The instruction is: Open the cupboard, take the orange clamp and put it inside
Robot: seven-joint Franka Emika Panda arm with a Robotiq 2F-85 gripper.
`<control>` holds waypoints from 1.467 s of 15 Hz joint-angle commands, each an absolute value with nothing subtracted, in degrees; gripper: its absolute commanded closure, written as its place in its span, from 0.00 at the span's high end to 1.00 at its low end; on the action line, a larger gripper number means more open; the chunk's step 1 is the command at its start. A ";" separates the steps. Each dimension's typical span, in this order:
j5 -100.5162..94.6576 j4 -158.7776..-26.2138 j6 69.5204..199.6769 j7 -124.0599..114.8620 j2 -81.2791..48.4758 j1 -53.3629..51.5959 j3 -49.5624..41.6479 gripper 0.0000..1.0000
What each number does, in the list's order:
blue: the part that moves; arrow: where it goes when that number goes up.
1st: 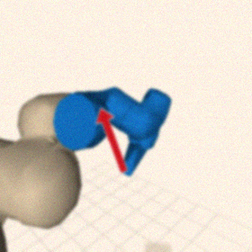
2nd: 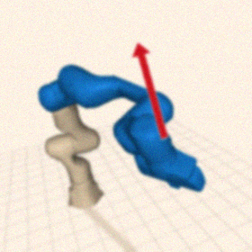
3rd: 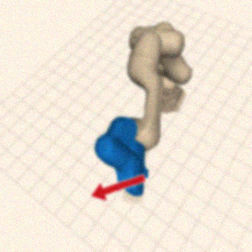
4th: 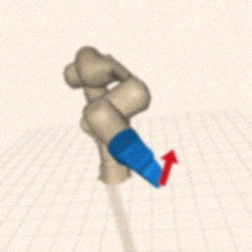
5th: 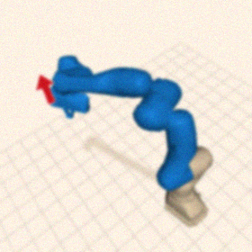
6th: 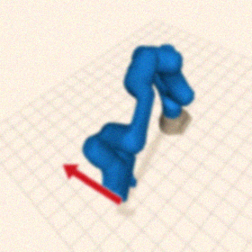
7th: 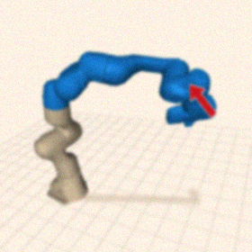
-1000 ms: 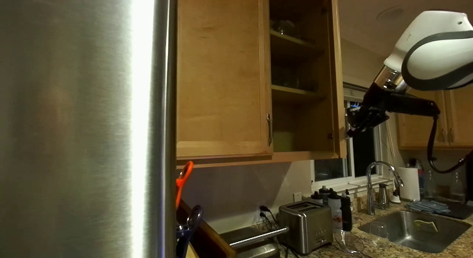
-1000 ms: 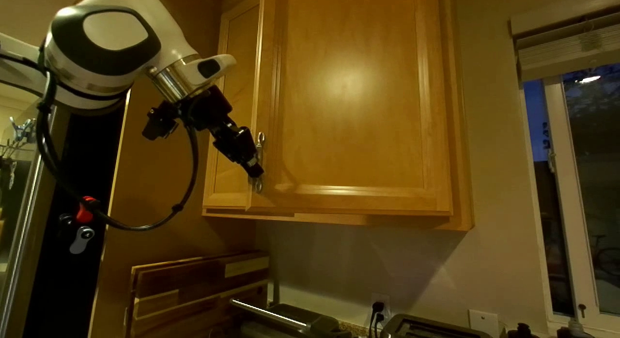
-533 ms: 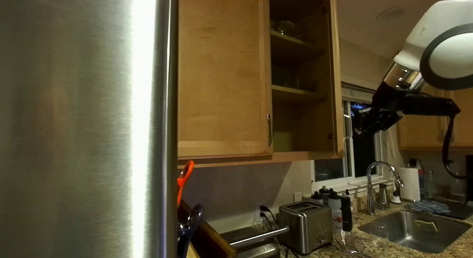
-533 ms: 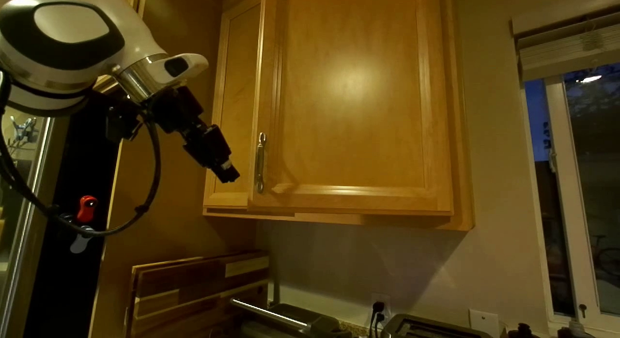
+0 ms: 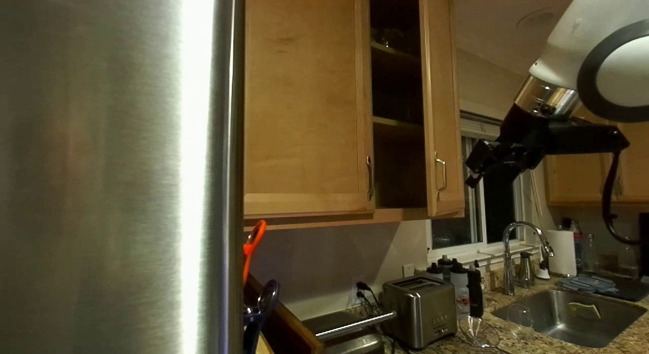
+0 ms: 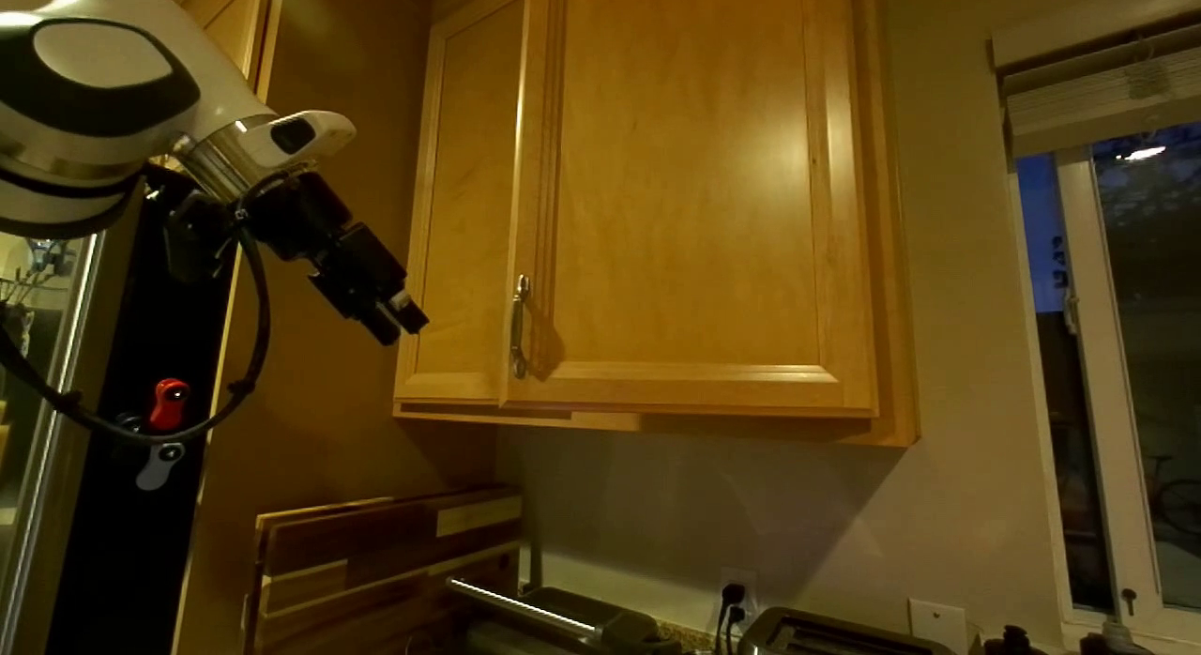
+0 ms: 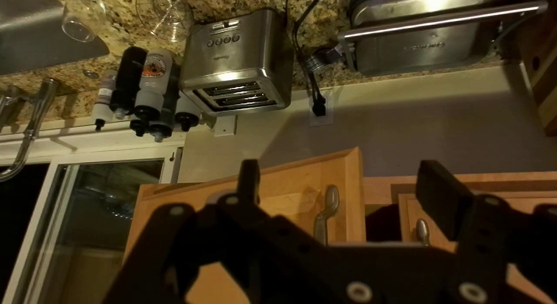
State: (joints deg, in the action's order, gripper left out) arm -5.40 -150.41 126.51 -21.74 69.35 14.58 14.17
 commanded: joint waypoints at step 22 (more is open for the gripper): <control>-38.81 -118.25 120.90 -67.21 25.78 21.94 27.55 1.00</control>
State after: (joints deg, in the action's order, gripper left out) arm -33.98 -121.73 121.53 -63.29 31.33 25.93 30.01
